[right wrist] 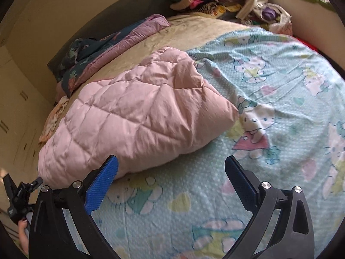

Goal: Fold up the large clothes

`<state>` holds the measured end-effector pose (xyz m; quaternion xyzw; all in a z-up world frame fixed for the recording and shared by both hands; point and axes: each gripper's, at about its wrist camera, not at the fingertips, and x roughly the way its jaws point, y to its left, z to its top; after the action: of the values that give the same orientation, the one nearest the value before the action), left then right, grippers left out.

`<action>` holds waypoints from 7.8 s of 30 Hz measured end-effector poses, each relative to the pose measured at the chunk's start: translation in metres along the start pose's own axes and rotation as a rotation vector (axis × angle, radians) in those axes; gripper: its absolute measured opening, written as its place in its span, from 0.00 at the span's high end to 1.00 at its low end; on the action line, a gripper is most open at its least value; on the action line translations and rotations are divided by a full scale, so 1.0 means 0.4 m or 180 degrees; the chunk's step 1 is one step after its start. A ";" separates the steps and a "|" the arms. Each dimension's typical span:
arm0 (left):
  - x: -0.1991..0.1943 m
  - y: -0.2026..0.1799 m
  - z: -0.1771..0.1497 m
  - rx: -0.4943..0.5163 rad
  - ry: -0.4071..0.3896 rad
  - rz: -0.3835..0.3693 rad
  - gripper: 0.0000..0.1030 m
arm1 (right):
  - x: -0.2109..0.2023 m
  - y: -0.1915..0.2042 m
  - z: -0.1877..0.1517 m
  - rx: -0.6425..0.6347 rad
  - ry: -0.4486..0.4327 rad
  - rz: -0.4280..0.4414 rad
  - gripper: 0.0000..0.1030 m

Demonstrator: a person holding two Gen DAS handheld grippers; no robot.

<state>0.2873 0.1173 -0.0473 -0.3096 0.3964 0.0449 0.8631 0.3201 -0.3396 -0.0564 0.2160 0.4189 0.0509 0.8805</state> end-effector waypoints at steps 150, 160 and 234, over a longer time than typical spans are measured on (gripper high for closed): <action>-0.345 0.139 -0.347 0.0519 -0.0456 0.0179 0.09 | -0.260 0.023 -0.379 -0.0688 -0.0062 -0.0108 0.11; -0.468 0.122 -0.380 0.0703 -0.0723 0.0279 0.09 | -0.413 0.046 -0.412 -0.0993 -0.0482 -0.0301 0.04; -0.541 -0.084 -0.615 0.1591 -0.0759 -0.0016 0.09 | -0.573 0.253 -0.613 -0.1729 -0.0701 0.0156 0.04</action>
<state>-0.0109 -0.0135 0.0022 -0.0805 0.2900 -0.0202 0.9534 -0.0045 -0.2276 0.0142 -0.0133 0.2865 0.1587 0.9448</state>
